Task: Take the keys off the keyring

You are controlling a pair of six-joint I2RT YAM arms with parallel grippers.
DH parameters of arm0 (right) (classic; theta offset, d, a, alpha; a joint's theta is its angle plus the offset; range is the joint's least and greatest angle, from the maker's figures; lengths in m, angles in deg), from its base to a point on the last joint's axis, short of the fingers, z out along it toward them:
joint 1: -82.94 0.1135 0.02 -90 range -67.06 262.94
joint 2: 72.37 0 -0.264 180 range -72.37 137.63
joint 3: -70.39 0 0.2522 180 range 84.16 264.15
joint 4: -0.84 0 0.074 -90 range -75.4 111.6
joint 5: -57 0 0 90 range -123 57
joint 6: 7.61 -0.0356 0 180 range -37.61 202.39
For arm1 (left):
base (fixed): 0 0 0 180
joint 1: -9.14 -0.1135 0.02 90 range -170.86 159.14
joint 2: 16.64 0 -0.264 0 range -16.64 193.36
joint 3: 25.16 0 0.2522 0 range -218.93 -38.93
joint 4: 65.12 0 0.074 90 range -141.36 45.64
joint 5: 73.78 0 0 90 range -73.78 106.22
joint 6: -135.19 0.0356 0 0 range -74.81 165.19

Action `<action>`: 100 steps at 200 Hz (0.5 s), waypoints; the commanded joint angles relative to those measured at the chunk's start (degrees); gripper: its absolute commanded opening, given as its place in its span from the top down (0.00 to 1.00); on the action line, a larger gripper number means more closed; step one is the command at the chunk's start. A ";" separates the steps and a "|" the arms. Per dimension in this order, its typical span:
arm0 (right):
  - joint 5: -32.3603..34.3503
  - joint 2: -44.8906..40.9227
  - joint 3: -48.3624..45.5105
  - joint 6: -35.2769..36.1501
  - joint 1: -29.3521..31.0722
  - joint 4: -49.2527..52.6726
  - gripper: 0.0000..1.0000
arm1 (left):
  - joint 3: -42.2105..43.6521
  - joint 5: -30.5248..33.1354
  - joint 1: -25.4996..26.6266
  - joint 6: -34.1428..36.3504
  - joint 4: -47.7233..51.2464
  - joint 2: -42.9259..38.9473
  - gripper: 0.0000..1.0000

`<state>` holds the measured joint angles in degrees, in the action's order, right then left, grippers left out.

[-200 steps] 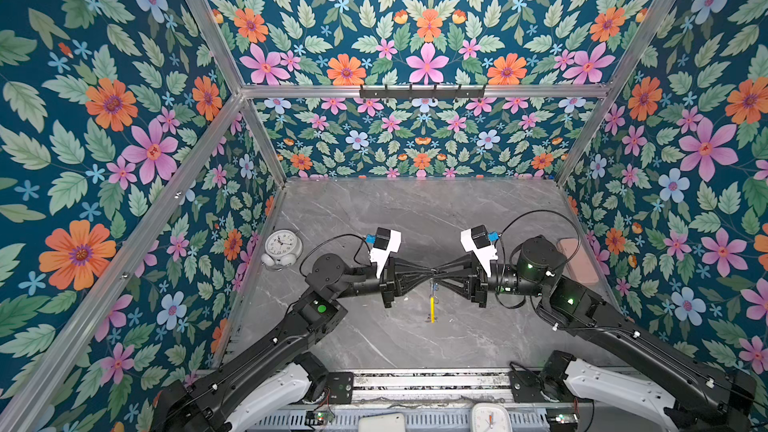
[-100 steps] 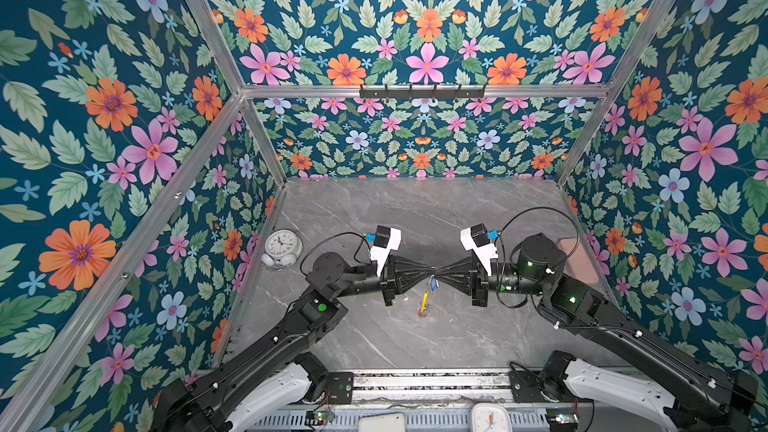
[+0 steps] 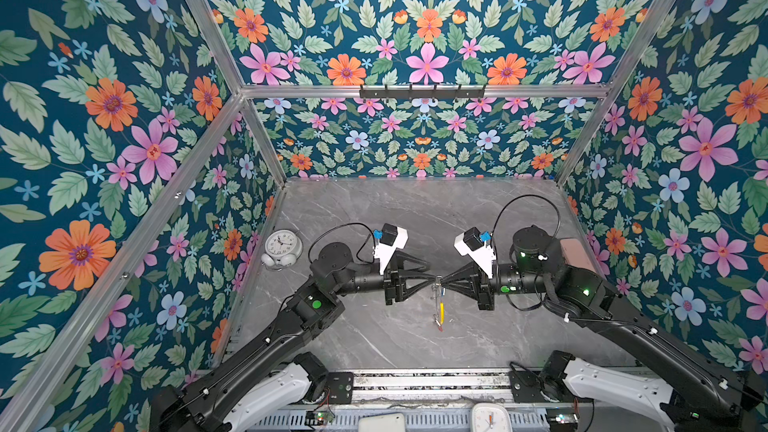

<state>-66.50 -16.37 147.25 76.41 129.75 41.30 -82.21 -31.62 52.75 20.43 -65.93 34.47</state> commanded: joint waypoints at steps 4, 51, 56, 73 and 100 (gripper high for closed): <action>0.27 1.32 2.56 3.07 0.04 5.76 1.00 | -1.82 -0.90 -0.02 3.45 5.85 0.68 0.56; 0.10 3.83 5.59 4.08 0.06 9.03 1.00 | -4.99 -3.39 -0.01 5.38 9.65 3.13 0.60; 0.02 4.04 5.81 4.15 0.04 9.32 1.00 | -5.33 -3.68 -0.02 5.58 10.09 3.40 0.61; 0.09 4.67 6.75 4.44 0.02 10.11 1.00 | -6.34 -4.70 -0.01 6.03 11.01 4.31 0.64; 0.18 5.75 7.65 4.55 0.06 10.96 1.00 | -7.40 -6.01 0.05 6.38 11.69 5.26 0.68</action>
<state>-66.04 -11.25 154.09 80.02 129.71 51.31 -88.70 -35.18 52.75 25.62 -55.11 39.15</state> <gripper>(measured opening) 0.052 0.336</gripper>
